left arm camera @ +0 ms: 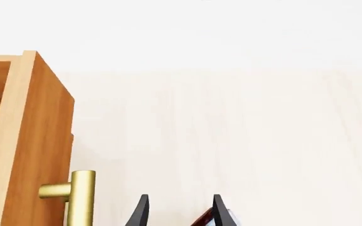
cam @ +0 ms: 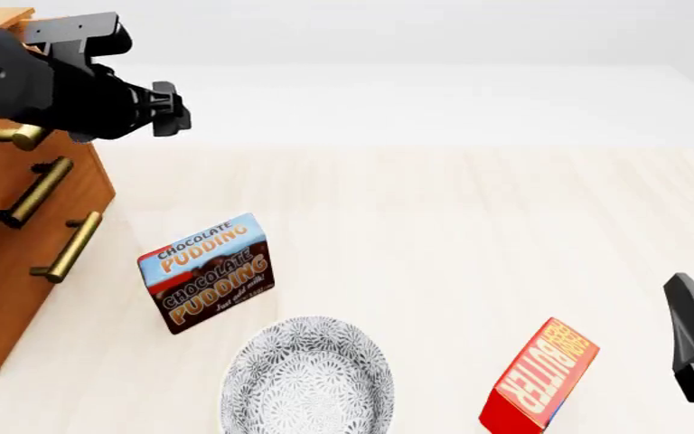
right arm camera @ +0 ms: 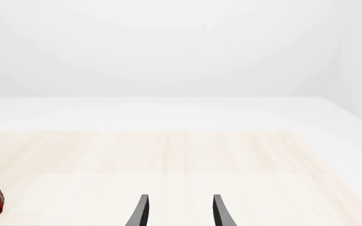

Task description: Put the butter at the front in the top drawer of the cabinet and close it.

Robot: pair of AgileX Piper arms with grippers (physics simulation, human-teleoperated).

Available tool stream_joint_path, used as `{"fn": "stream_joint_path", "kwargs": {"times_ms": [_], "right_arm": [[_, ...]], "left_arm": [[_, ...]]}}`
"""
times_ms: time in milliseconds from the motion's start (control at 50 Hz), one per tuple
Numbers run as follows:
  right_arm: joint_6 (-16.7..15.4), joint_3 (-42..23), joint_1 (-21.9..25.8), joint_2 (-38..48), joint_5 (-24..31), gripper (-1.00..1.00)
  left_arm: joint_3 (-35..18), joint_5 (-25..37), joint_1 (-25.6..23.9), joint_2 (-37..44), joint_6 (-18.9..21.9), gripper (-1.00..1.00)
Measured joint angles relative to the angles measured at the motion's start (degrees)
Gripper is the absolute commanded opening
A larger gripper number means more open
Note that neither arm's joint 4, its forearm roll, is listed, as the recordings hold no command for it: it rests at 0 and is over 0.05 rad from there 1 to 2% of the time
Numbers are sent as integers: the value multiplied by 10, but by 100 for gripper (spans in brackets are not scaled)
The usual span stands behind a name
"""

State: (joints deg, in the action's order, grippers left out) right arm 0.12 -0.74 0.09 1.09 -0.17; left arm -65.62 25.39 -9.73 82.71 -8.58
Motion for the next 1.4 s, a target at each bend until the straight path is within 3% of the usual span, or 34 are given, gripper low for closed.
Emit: {"fn": "stream_joint_path", "kwargs": {"times_ms": [880,1260,1400], "right_arm": [[0,-1,0,-2,3,100],[0,-1,0,-2,3,100],[0,-1,0,-2,3,100]], "left_arm": [[32,11,106,-33,8,100],[38,6,104,-38,3,100],[37,3,64,-38,-9,100]]}}
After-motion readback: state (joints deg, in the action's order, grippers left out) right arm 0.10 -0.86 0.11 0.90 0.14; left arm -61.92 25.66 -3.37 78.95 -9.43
